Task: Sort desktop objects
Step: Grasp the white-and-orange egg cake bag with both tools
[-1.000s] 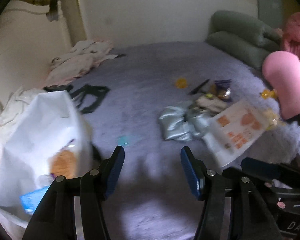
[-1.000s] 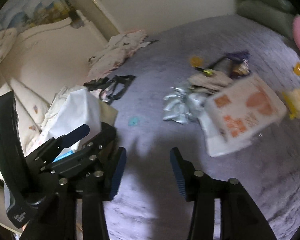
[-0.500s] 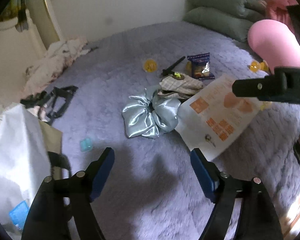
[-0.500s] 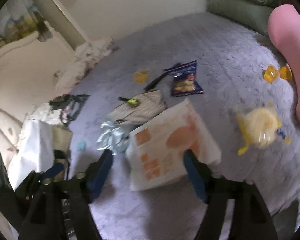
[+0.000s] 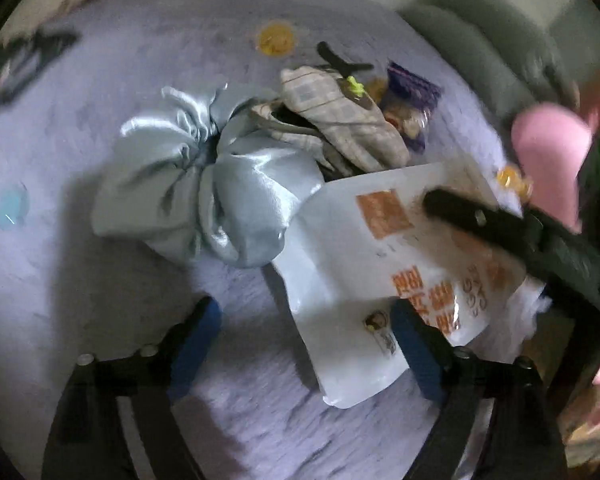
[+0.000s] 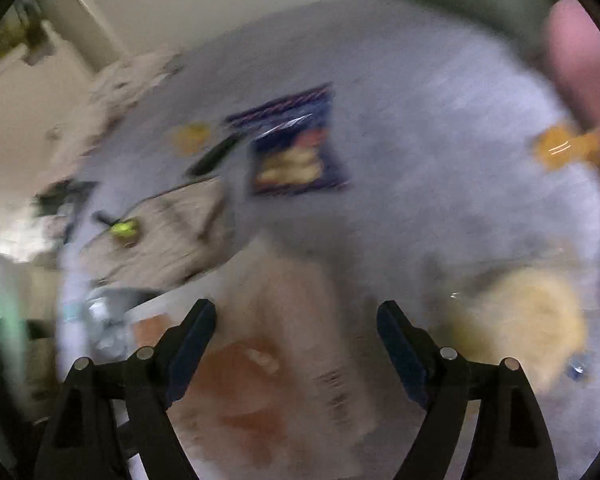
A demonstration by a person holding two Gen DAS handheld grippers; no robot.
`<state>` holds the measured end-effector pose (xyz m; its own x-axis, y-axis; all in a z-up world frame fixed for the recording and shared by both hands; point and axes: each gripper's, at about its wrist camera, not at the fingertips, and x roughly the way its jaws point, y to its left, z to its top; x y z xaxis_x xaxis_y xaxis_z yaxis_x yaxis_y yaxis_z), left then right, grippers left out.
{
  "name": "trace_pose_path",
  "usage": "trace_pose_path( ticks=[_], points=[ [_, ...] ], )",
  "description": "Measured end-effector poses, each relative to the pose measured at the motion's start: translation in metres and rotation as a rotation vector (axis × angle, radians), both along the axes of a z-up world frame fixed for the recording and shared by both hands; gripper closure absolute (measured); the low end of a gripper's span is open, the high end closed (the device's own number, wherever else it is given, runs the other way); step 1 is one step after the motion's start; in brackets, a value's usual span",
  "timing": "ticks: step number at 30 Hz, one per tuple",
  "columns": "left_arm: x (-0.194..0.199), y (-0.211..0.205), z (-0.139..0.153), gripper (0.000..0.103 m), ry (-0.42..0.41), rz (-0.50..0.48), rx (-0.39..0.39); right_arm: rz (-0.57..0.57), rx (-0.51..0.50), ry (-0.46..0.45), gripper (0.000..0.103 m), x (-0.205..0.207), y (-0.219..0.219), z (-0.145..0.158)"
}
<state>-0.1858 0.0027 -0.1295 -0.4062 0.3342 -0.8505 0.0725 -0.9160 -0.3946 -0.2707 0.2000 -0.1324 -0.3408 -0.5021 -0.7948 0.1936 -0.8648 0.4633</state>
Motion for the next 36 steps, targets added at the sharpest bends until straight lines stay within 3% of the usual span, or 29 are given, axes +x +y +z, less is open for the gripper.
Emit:
trace_pose_path(
  ticks=[3,7,9,11,14,16,19,21,25,30,36],
  points=[
    [-0.001,-0.004,-0.002,0.015,0.027,0.044,0.102,0.031,-0.029,-0.046,0.014,-0.003,0.001,-0.012],
    [-0.002,0.016,-0.002,0.016,0.027,0.029,0.159,0.091,-0.134,-0.096,0.014,-0.002,0.006,-0.013],
    [0.004,0.031,0.006,0.015,0.048,0.015,0.099,0.105,-0.181,-0.100,0.014,0.001,0.005,-0.007],
    [0.008,0.037,0.014,0.015,0.052,-0.004,0.060,0.109,-0.155,-0.085,0.014,0.003,0.003,-0.001],
    [0.016,0.038,0.030,0.016,0.052,-0.006,0.046,0.132,-0.191,-0.100,0.014,0.007,0.003,0.008],
    [0.022,0.032,0.045,0.016,0.078,-0.013,0.018,0.148,-0.258,-0.084,0.014,0.011,0.003,0.024],
    [0.045,0.035,0.071,0.016,0.118,-0.033,-0.102,0.178,-0.278,-0.011,0.014,0.028,-0.004,0.059],
    [0.054,0.025,0.081,0.016,0.131,-0.010,-0.131,0.202,-0.298,0.015,0.014,0.039,-0.015,0.077],
    [0.072,0.004,0.097,0.015,0.149,0.086,-0.022,0.224,-0.272,0.040,0.013,0.067,-0.037,0.102],
    [0.075,0.010,0.125,0.014,0.220,0.121,-0.018,0.207,-0.264,-0.011,0.014,0.067,-0.042,0.125],
    [0.085,-0.012,0.168,0.012,0.363,0.144,0.024,0.228,-0.236,0.066,0.014,0.076,-0.051,0.186]
  ],
)
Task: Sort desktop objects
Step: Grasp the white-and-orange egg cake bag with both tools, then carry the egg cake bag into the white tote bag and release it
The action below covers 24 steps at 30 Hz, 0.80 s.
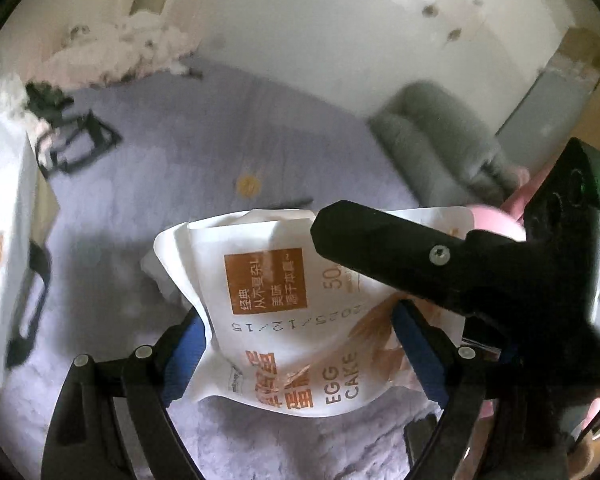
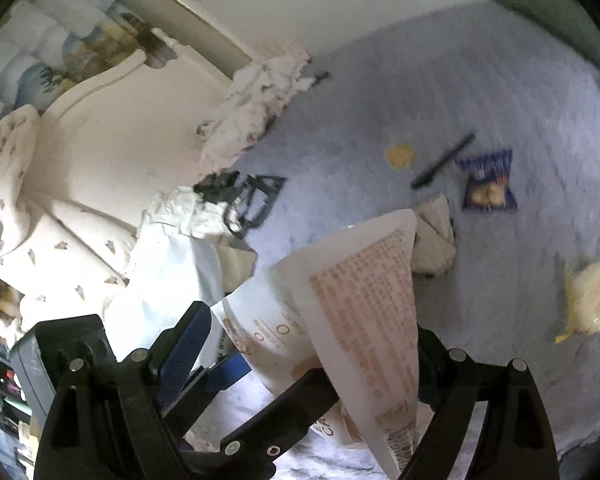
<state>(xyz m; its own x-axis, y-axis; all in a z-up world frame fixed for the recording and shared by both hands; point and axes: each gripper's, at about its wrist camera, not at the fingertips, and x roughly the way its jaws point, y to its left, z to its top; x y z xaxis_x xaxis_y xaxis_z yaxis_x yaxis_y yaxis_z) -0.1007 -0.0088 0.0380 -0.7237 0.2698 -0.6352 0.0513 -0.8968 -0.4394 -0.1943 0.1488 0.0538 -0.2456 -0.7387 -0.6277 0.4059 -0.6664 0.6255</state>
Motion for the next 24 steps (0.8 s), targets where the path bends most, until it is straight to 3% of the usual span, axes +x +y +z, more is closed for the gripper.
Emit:
trace_pose_path(
  ticks=[6,12,18,24],
  points=[
    [0.012,-0.051,0.032,0.010,0.052,0.090,-0.012,0.076,-0.013,0.036,0.014,0.007,-0.055,0.037],
    [0.029,-0.124,0.048,0.010,0.060,0.216,-0.019,0.179,-0.048,0.039,0.014,0.014,-0.136,0.051],
    [0.047,-0.200,0.035,0.008,0.041,0.381,0.027,0.294,-0.056,0.000,0.013,0.020,-0.223,0.046],
    [0.052,-0.262,0.009,0.006,-0.015,0.498,0.026,0.379,-0.079,-0.093,0.013,0.019,-0.299,0.012]
  ],
)
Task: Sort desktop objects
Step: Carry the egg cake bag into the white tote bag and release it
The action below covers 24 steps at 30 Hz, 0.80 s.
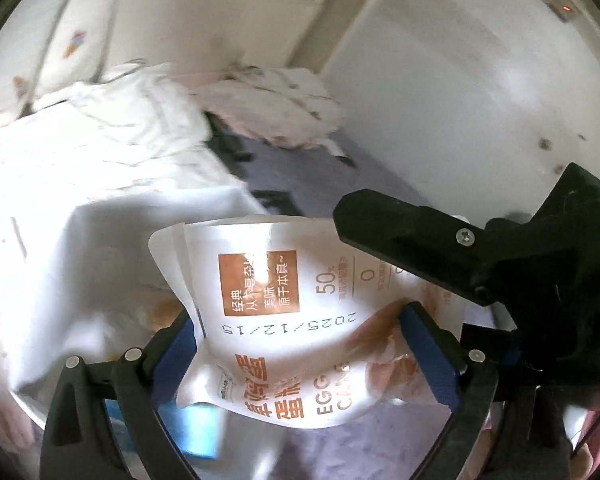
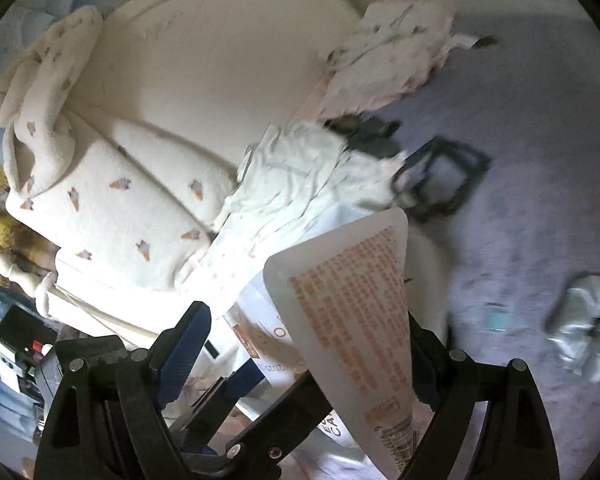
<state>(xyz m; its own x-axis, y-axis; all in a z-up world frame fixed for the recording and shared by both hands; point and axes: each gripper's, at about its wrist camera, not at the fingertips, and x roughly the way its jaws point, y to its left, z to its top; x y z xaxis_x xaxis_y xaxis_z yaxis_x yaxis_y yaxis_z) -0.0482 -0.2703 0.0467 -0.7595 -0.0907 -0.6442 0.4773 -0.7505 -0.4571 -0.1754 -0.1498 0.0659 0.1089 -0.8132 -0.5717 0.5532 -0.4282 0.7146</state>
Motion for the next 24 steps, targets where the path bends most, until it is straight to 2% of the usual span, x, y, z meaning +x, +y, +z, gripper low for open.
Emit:
trace_pose_path(
  ticks=[4,8,11,13,17,20,22,24],
  points=[
    [-0.007,-0.030,-0.034,0.007,-0.082,0.049,0.029,0.027,0.014,-0.096,0.013,-0.012,-0.043,-0.041],
    [-0.009,-0.058,-0.081,0.008,-0.190,0.138,0.117,0.058,0.066,-0.240,0.014,-0.023,-0.074,-0.102],
    [-0.010,-0.068,-0.107,0.010,-0.239,0.178,0.186,0.058,0.117,-0.292,0.014,-0.027,-0.087,-0.133],
    [-0.013,-0.067,-0.112,0.013,-0.266,0.195,0.170,0.043,0.155,-0.307,0.014,-0.029,-0.091,-0.150],
    [-0.016,-0.063,-0.112,0.014,-0.285,0.202,0.146,0.030,0.169,-0.296,0.014,-0.032,-0.087,-0.155],
    [-0.013,-0.060,-0.102,0.014,-0.301,0.221,0.123,0.025,0.161,-0.304,0.014,-0.031,-0.082,-0.152],
    [-0.010,-0.056,-0.088,0.014,-0.301,0.234,0.076,0.014,0.136,-0.293,0.014,-0.029,-0.075,-0.139],
    [-0.009,-0.051,-0.069,0.013,-0.294,0.233,0.013,-0.011,0.117,-0.231,0.014,-0.026,-0.066,-0.117]
  ],
)
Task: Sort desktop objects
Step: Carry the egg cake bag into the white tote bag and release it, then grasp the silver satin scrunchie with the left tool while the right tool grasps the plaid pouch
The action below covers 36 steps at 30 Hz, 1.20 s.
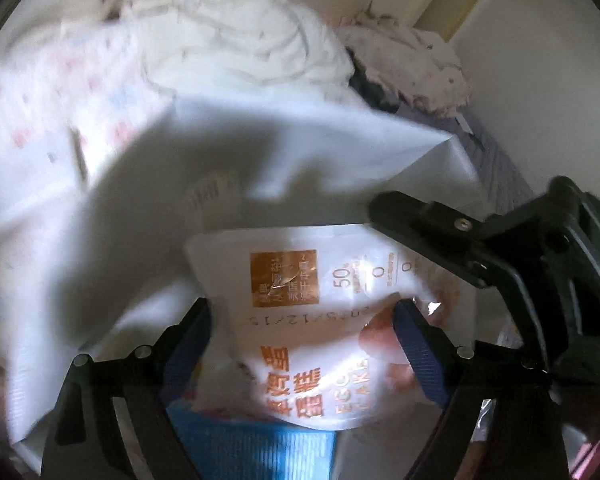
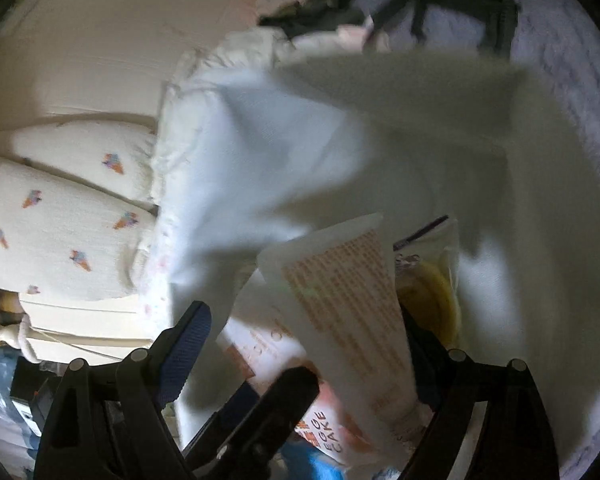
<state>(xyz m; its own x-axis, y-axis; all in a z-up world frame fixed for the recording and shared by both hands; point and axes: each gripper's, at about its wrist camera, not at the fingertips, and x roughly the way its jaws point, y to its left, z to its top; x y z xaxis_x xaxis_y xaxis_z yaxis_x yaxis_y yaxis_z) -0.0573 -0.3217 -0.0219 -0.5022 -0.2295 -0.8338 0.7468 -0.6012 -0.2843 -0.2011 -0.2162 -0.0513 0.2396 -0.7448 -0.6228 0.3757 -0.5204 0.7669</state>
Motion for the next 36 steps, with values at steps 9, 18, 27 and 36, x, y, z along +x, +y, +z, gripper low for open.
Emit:
trace_pose_path(
  ticks=[9,18,27,36],
  points=[
    [0.016,0.044,0.091,0.008,0.142,-0.099,-0.205,-0.087,-0.021,0.396,0.014,0.032,0.072,0.122],
    [-0.029,0.140,0.083,0.007,0.162,-0.404,-0.192,-0.226,0.075,0.505,0.014,0.038,0.166,0.141],
    [-0.068,0.209,0.058,0.007,0.098,-0.576,-0.252,-0.419,0.156,0.503,0.015,-0.011,0.288,0.125],
    [-0.109,0.226,0.008,0.007,0.021,-0.637,-0.217,-0.540,0.205,0.445,0.015,-0.054,0.342,0.043]
  ],
)
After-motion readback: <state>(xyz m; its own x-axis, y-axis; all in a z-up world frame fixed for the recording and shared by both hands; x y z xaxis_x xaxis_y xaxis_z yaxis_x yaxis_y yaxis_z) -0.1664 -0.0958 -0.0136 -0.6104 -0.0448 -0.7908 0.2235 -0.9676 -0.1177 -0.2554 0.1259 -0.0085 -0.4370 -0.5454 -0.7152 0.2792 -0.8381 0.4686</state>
